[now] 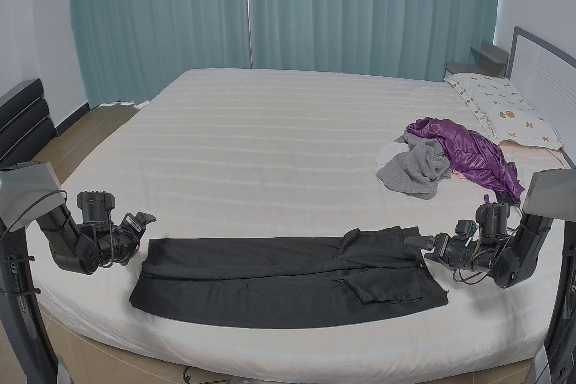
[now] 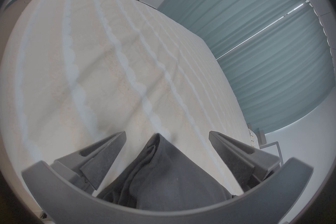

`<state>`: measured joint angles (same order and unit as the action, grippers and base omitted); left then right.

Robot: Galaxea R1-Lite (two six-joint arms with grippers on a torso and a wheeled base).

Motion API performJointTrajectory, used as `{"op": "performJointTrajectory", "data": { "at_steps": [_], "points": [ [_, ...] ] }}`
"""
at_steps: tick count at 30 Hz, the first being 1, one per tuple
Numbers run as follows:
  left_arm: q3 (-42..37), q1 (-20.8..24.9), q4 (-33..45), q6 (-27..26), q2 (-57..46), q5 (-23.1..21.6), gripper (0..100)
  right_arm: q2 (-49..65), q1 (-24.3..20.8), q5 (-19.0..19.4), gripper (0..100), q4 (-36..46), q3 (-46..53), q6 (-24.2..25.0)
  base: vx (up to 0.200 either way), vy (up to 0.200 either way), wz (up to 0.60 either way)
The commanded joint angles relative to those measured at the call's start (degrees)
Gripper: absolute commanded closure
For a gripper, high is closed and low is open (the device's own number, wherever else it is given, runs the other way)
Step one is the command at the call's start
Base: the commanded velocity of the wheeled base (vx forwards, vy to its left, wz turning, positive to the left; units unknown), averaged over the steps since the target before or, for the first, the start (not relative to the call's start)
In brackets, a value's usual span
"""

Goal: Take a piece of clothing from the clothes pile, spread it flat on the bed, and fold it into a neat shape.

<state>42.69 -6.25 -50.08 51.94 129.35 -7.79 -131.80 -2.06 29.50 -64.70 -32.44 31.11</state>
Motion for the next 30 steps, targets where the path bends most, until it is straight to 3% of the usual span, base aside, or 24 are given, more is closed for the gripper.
{"op": "performJointTrajectory", "data": {
  "at_steps": [1, 4, 7, 11, 14, 22, 27, 28, 30],
  "points": [
    [-6.48, 0.1, 0.33, -0.09, -8.33, 0.14, 0, 8.49, -1.54, -2.78, 0, 2.21, 1.85, 5.63, 0.0, 0.0, 0.0],
    [-9.91, 2.39, 0.51, -0.18, -11.05, 0.76, 0, 11.04, -3.83, -8.41, 0, 6.25, 1.85, 7.91, 0.0, 0.0, 0.0],
    [-13.51, 3.97, 0.16, -0.18, -11.93, 0.85, 0, 10.69, -5.59, -11.57, 0, 7.48, 2.03, 11.52, 0.0, 0.0, 0.0],
    [-15.8, 5.73, 0.24, -0.26, -11.84, 1.11, 0, 9.72, -5.85, -12.98, 0, 7.83, 2.03, 15.38, 0.0, 0.0, 0.0],
    [-16.32, 6.34, 0.33, -0.26, -11.84, 1.2, 0, 9.46, -5.76, -13.15, 0, 8.09, 2.2, 15.38, 0.0, 0.0, 0.0],
    [-14.83, 7.31, -0.11, -0.26, -9.82, 7.17, 0, 7.97, -5.94, -15.88, 0, 9.59, 1.5, 15.47, 0.0, 0.0, 0.0],
    [-15.09, 8.63, 0.42, -0.26, -8.68, 7.53, 0, 7.79, -6.29, -17.2, 0, 9.94, 1.5, 15.3, 0.0, 0.0, 0.0],
    [-15.09, 8.63, 0.42, -0.26, -8.68, 7.53, 100, 7.79, -6.29, -17.2, 0, 9.94, 1.5, 15.3, 0.0, 0.0, 0.0],
    [-15.18, 8.8, 0.51, -0.26, -8.42, 8.23, 100, 7.88, -6.55, -17.64, 0, 11.17, 1.33, 15.3, 0.0, 0.0, 0.0]
  ]
}}
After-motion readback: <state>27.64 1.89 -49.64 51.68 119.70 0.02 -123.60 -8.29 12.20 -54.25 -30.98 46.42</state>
